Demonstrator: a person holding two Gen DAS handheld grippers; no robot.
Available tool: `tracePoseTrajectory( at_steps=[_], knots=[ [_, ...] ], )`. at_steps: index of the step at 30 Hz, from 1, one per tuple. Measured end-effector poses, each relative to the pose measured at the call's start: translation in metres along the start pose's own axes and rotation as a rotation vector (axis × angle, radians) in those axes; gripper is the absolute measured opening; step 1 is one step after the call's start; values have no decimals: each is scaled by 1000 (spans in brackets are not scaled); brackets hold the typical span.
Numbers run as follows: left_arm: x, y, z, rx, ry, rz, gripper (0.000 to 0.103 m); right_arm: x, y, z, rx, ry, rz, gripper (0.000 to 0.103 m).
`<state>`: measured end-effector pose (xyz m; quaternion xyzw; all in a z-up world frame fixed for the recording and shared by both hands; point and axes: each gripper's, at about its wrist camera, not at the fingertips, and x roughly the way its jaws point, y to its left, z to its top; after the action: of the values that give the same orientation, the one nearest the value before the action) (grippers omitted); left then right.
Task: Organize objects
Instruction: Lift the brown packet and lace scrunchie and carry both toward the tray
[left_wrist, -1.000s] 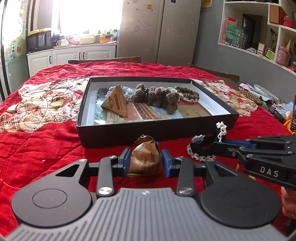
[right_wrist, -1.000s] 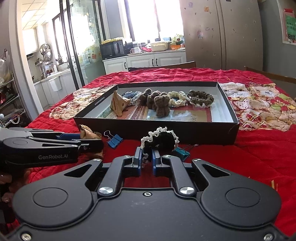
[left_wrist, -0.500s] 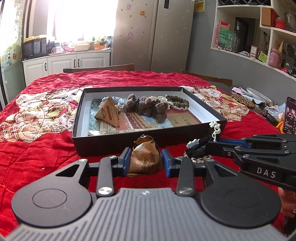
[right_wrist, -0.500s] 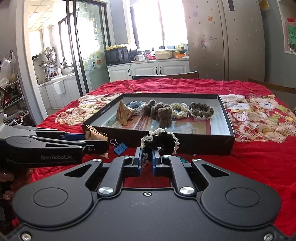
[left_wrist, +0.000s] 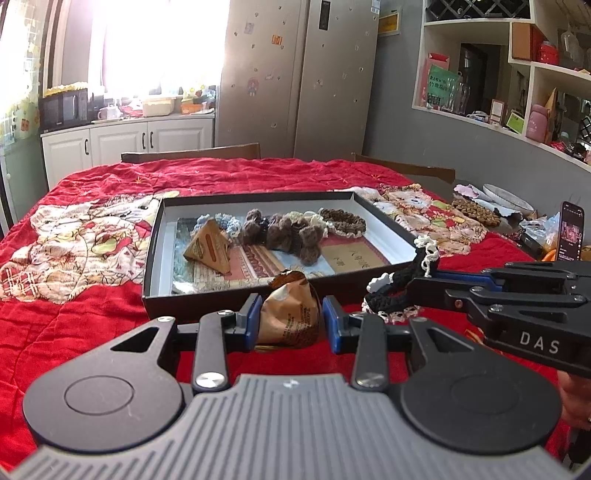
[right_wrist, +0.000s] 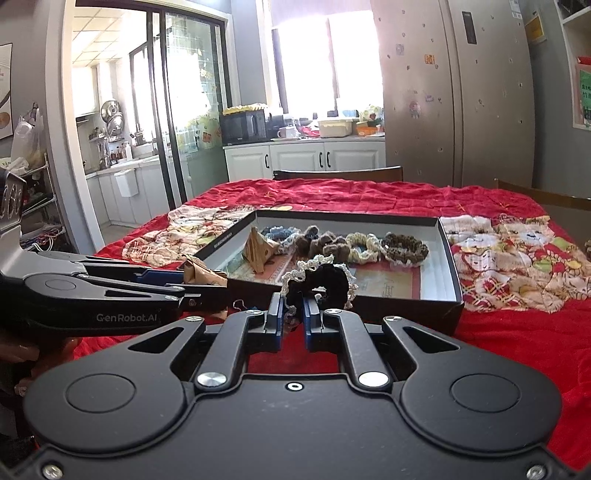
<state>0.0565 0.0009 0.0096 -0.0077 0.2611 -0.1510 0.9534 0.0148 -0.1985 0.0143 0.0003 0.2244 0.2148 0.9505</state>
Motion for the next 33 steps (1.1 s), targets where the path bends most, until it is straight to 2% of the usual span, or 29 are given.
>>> tracePoseTrajectory(
  at_steps=[19,33],
  knots=[
    [-9,-6,29,24,-85,3,40,-13,-8,28,-35,-70,-26,10],
    [1,2,60,32,-125,27,40,2,-23,60,-41,-111,-58,10]
  ],
)
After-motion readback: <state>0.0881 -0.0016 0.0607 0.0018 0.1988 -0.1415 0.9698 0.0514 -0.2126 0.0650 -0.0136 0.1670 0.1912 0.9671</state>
